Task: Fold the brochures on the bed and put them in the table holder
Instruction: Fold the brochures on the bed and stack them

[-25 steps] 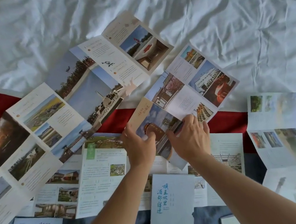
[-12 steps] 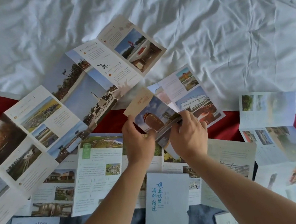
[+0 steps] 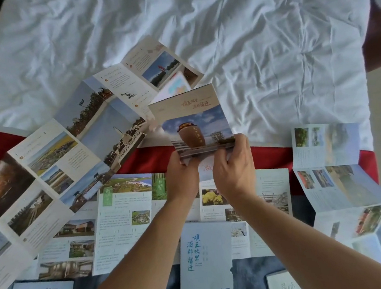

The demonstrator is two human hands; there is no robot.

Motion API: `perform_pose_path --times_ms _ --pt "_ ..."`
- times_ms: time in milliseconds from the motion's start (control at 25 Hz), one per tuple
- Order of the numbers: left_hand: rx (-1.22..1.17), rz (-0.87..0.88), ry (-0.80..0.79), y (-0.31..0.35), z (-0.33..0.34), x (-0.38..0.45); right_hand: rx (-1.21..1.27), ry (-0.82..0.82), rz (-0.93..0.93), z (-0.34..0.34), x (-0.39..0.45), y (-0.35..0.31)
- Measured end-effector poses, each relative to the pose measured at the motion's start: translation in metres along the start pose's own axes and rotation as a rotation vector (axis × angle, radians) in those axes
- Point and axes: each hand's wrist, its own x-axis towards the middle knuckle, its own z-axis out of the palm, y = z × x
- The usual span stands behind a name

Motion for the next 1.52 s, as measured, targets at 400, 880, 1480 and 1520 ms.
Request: perform_pose_path --times_ms 400,880,1480,1520 --pt "0.381 0.281 0.06 0.002 -0.034 -0.035 -0.051 -0.106 0.079 -0.018 -0.021 0.002" --pt "1.108 0.546 0.009 -0.019 -0.104 -0.104 -0.414 -0.442 -0.241 -0.041 -0.097 -0.02" --pt "1.271 0.478 0.043 -0.092 -0.338 -0.164 -0.394 -0.621 -0.342 0.092 -0.295 -0.092" --pt "1.291 0.473 0.04 -0.099 -0.352 -0.167 -0.401 -0.63 -0.35 0.101 -0.307 -0.095"
